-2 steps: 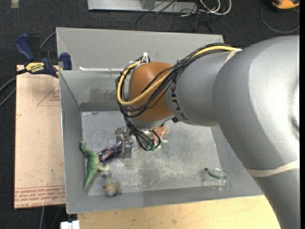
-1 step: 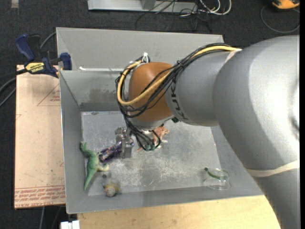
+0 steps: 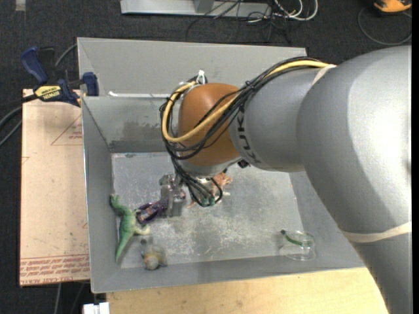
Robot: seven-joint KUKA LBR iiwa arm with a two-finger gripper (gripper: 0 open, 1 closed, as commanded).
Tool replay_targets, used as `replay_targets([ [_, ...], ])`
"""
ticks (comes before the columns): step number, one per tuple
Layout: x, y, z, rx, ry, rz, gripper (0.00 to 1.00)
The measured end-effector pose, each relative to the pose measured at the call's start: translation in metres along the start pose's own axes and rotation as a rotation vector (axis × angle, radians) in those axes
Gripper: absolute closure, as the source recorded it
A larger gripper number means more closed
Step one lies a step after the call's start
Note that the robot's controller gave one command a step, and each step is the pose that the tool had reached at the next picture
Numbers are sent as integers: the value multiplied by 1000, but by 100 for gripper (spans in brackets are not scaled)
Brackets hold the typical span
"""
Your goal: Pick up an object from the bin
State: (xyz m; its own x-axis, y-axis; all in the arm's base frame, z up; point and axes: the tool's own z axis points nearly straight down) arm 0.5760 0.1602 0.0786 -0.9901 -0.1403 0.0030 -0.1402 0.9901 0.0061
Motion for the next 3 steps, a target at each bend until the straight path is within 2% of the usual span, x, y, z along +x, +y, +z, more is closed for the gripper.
replay_targets([
  [2,-2,1,-36,-1,-8,0,100],
  [3,-2,1,-42,-1,-10,0,100],
])
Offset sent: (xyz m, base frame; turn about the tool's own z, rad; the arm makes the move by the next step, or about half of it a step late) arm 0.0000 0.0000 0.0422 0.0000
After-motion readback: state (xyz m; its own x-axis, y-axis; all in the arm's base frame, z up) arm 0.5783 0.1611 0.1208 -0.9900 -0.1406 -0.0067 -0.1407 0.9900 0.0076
